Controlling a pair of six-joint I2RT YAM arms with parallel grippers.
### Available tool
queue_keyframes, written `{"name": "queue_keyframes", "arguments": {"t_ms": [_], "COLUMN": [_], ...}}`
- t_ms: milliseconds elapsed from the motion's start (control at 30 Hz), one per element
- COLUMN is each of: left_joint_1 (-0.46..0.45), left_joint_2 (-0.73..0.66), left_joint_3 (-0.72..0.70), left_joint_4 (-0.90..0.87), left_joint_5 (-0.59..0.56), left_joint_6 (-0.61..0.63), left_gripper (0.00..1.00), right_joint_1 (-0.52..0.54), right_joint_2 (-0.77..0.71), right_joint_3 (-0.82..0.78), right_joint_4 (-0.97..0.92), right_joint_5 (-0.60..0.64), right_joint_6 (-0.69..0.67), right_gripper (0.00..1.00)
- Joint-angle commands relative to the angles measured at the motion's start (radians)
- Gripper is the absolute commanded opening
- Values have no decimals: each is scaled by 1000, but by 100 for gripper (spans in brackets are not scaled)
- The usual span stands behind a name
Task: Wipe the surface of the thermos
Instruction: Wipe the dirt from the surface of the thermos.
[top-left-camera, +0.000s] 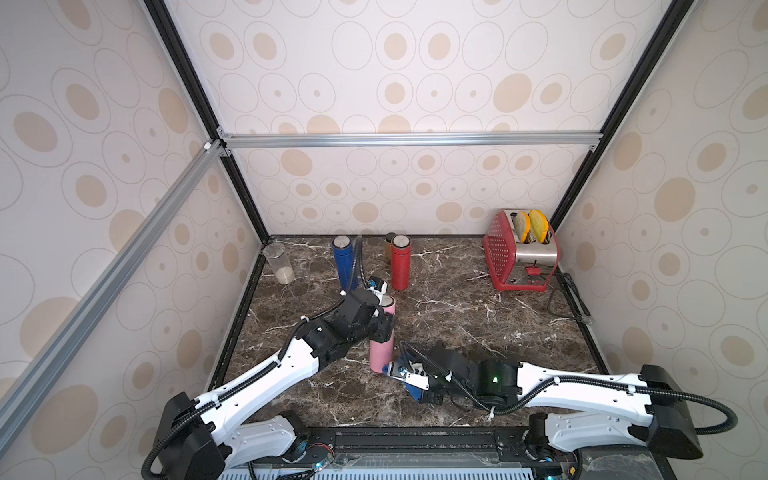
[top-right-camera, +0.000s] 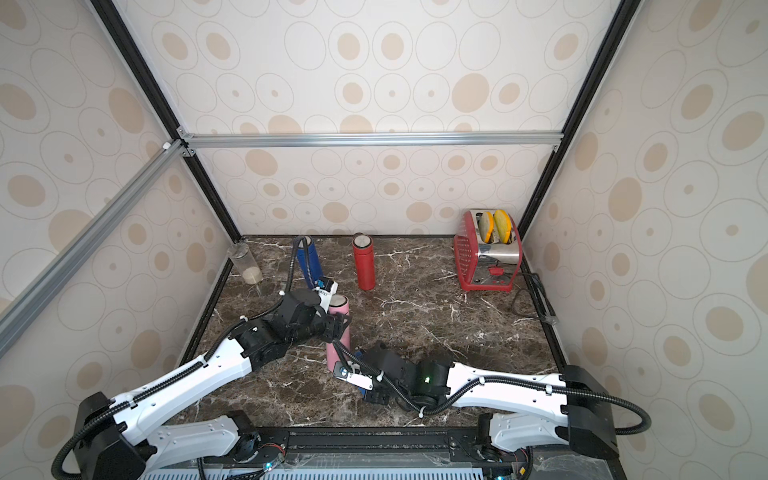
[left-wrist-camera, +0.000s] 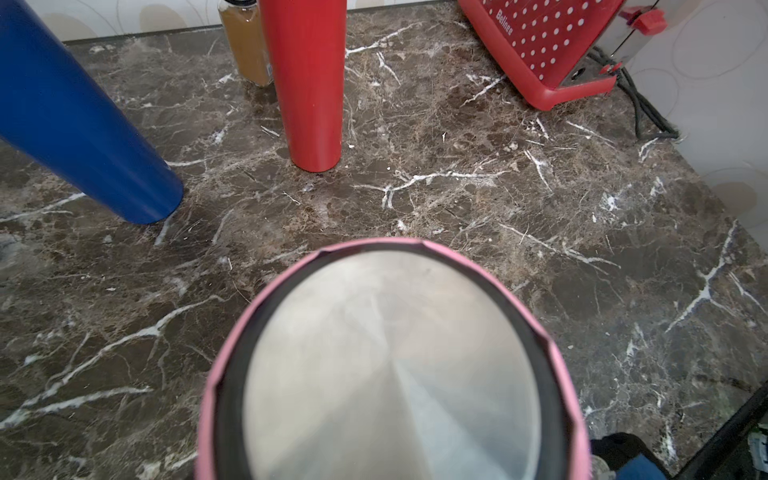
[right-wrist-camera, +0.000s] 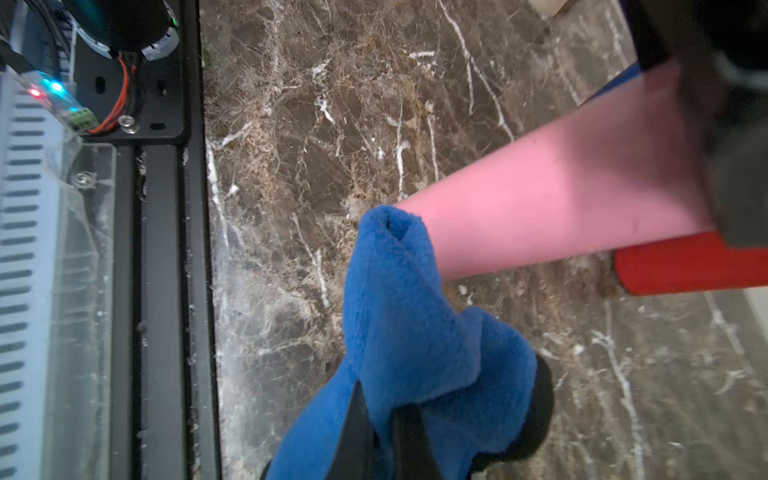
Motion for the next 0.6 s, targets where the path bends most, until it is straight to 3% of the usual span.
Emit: {"name": "queue_keyframes", "arguments": {"t_ms": [0, 200, 567], "left_joint_1": [-8, -7, -7], "left_joint_2": [39, 117, 202], "left_joint_3": [98, 172, 253], "left_joint_4": [-120, -174, -259], "left_joint_5": [12, 44, 65], "left_joint_6": [-36, -38, -26], "left_gripper": [35, 36, 40], "right_joint_1": [27, 50, 47], "right_joint_2": [19, 84, 258], "right_joint_3": [47, 131, 293], "right_joint_4": [13, 29, 38], "right_joint_5": [193, 320, 394], "right_joint_6": [-144, -304, -493], "right_gripper": [0, 0, 0]}}
